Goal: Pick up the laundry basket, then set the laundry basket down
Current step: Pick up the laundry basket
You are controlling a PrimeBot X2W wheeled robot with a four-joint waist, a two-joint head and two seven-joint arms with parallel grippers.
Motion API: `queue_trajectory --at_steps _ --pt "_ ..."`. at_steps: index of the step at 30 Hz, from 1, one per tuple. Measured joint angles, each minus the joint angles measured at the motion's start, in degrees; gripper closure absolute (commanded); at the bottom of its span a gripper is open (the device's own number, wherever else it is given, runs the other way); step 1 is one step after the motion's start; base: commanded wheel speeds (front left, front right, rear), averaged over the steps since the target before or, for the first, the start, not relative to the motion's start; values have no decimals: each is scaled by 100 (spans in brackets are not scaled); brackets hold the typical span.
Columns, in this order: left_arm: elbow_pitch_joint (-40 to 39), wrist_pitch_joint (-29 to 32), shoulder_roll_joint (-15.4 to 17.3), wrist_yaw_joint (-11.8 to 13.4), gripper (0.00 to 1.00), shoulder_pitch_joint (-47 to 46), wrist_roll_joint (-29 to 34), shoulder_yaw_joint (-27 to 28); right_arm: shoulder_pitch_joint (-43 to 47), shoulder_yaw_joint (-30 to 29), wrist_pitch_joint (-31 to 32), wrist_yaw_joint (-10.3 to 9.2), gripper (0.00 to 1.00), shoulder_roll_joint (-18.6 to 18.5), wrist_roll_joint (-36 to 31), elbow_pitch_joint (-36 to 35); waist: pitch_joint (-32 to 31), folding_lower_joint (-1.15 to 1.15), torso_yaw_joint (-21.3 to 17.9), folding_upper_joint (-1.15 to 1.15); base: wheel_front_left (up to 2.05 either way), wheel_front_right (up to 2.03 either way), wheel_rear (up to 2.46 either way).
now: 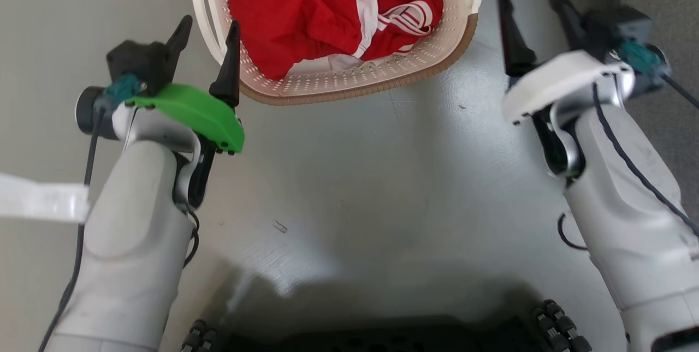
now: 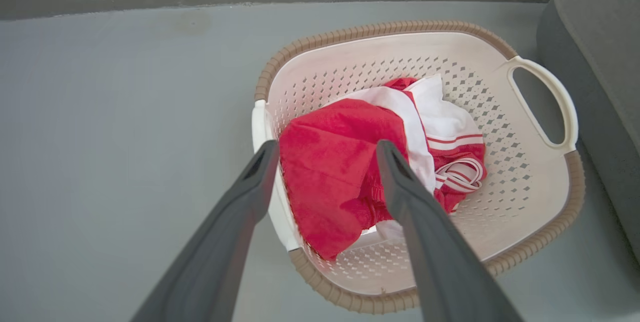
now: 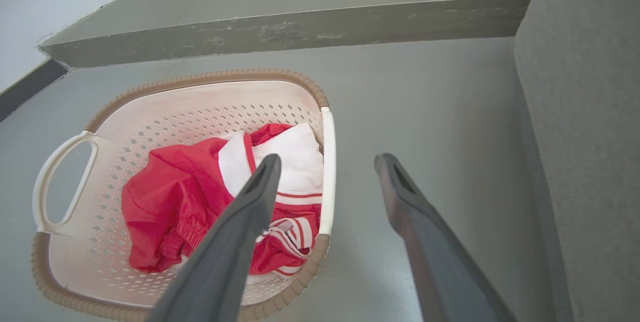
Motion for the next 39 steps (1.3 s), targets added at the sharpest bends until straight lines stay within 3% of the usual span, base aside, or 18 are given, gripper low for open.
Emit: queue_trajectory --at_steps 19,27,39 --pt "1669 1045 -1 -4 0 -1229 -510 428 -1389 394 410 255 0 291 1 1589 366 0 -261 0 0 0 0" --pt "2046 1202 165 -57 0 -1704 -544 477 -1869 509 704 347 0 348 69 2159 590 0 -358 0 0 0 0" --pt "2582 1258 104 -137 0 -2216 -539 393 -2598 652 860 527 0 350 227 2753 837 0 -312 0 0 0 0"
